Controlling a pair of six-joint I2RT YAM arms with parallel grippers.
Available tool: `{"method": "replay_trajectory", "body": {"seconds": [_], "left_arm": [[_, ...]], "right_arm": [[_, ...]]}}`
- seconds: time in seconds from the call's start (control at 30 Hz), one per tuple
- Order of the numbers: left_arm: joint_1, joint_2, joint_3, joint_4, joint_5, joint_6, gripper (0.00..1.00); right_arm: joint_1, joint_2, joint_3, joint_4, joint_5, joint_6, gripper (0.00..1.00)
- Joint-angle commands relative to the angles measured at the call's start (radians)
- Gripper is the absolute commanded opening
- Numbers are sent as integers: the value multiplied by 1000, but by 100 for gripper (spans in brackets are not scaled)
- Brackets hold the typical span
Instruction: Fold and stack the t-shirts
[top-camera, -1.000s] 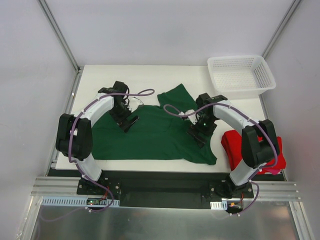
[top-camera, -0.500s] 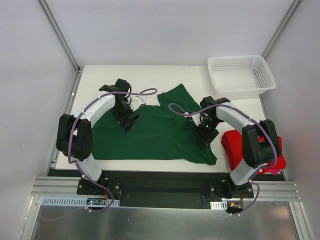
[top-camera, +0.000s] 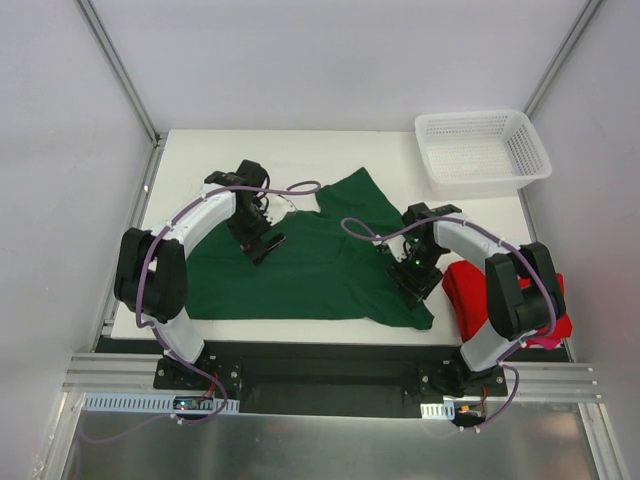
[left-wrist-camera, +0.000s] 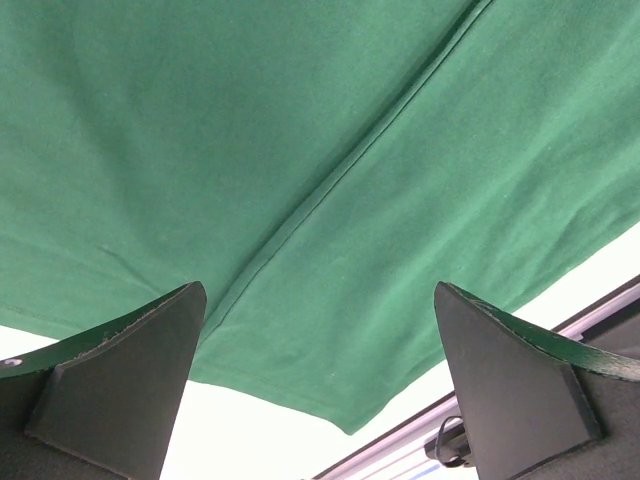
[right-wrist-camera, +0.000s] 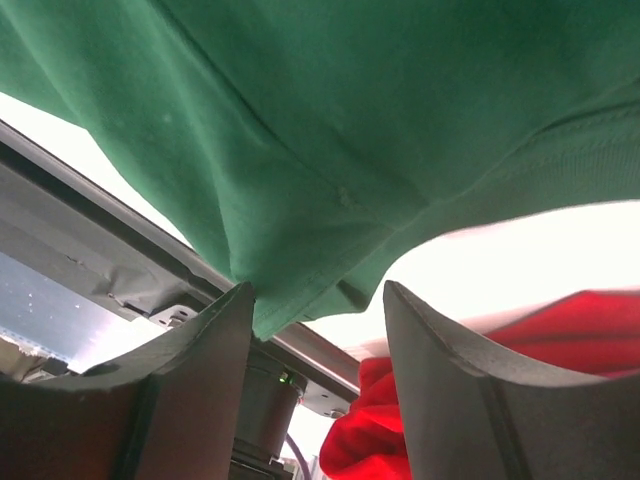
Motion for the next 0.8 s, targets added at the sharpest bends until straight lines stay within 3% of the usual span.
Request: {"method": "replay_trajectory", "body": {"seconds": [0.0,0.2,0.77], "left_arm": [[-7,-11,-16,-37,-18,3,99],[-7,-3,-15,-36,-18,6,99],[-7,2,-5,-36,-26,12,99]], "right_arm": [[-4,-102,-19,-30,-10,21,58],[-4,-151,-29,-62,-13,9,55],[1,-9,11,-179,-3,-106,57]]}}
